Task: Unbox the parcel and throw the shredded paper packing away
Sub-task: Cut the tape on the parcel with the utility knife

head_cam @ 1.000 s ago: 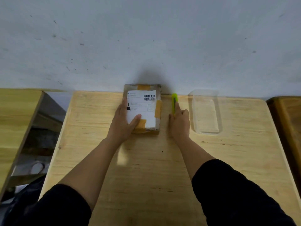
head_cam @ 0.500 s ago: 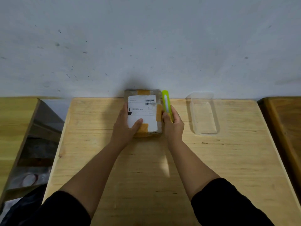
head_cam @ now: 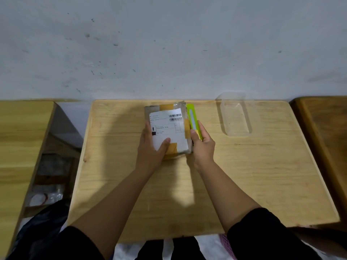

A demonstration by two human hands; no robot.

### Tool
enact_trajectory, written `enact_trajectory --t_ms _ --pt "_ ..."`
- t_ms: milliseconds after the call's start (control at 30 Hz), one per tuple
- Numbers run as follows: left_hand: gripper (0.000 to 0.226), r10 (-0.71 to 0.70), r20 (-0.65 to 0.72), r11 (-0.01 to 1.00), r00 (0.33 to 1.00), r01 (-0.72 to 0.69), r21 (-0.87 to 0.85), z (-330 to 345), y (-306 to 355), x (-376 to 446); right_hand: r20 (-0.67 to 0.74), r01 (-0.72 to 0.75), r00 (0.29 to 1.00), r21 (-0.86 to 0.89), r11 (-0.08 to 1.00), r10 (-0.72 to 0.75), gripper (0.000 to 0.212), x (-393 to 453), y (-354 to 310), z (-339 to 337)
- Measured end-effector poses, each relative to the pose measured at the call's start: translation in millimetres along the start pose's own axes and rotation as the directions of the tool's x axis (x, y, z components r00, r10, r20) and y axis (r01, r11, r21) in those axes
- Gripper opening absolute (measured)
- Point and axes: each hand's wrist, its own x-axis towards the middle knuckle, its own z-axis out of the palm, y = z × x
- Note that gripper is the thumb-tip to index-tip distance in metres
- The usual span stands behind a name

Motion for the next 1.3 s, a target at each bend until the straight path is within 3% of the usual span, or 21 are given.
enact_trajectory --t_ms 500,633,800,967,1133,1300 --pt "0.087 -0.007 0.075 0.995 0.997 -0.001 0.097 -7.4 -21.0 -124.3 -0.02 -0.055 0.998 -0.087 0.995 0.053 0.042 -102.1 60.0 -63.7" --pt "0.091 -0.031 0.112 0.993 0.993 0.018 0.119 -8.9 -20.0 -124.5 -0.024 0.011 1.0 -0.279 0.96 -0.018 0.034 -98.1 50.5 -68.7" --pt "0.086 -0.007 0.098 0.993 0.995 -0.004 0.119 -13.0 -15.6 -117.1 0.089 0.195 0.981 -0.525 0.829 -0.174 0.015 -81.5 26.9 -80.1" --pt "0.079 -0.046 0.046 0.992 0.998 0.04 0.12 -10.9 -9.0 -95.3 0.327 0.159 0.945 -0.427 0.89 -0.011 0.014 -70.7 -1.4 -75.3" --pt "0.088 -0.091 0.083 0.992 0.992 0.083 0.092 -8.7 -10.5 -86.6 0.482 0.115 0.871 -0.395 0.911 0.099 0.035 -60.8 -11.3 -65.8" --pt "0.088 -0.087 0.059 0.995 0.994 0.083 0.058 -7.3 -12.5 -88.9 0.513 0.063 0.849 -0.333 0.941 0.125 0.054 -51.1 -8.2 -66.6"
